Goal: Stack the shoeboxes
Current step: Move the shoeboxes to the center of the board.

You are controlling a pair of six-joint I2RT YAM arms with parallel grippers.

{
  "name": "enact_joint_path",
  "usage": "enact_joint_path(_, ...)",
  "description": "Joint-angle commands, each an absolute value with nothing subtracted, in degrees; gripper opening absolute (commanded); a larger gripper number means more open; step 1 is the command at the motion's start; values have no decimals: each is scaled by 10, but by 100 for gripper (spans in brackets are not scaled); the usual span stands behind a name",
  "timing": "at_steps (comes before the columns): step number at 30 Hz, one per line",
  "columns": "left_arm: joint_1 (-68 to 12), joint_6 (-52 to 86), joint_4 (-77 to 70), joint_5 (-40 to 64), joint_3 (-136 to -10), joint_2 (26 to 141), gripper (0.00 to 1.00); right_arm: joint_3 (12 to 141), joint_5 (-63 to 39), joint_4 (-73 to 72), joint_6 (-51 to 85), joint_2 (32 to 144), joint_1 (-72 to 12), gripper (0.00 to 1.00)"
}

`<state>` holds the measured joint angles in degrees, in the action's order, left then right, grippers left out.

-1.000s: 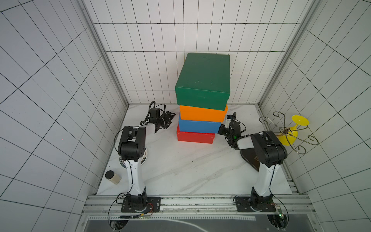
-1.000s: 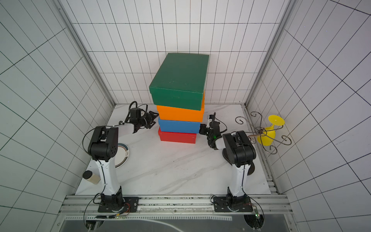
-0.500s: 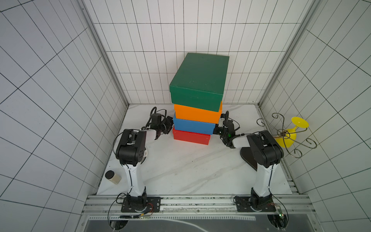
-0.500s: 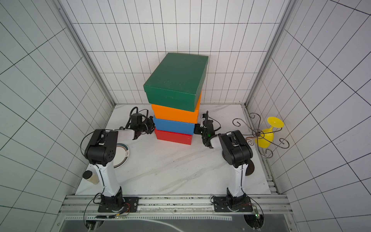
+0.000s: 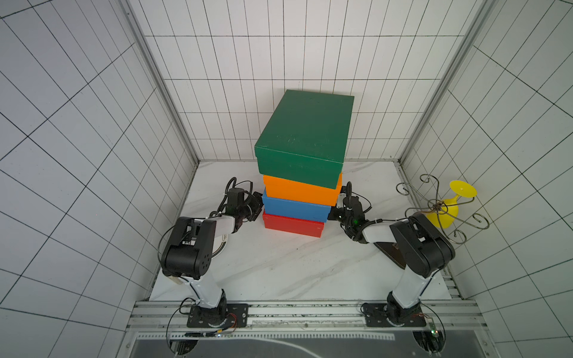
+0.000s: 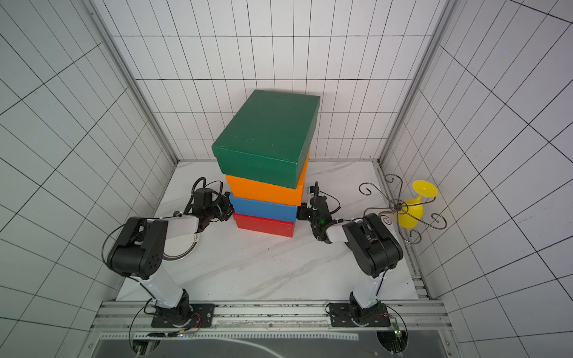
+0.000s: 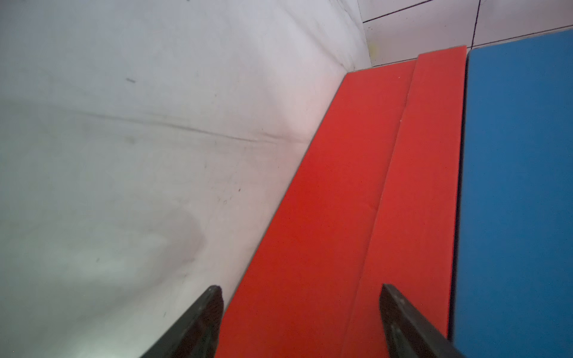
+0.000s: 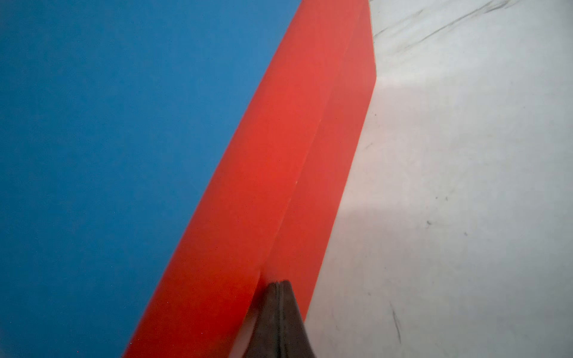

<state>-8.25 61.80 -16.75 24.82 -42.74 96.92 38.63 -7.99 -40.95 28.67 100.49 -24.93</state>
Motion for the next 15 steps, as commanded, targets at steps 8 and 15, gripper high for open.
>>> enact_joint_path(8,-116,571,-136,286,-324,847,79,314,-104,-446,310,936,-281,0)
enact_joint_path(15,-112,558,-92,284,-312,798,79,310,-77,-381,298,893,-274,0)
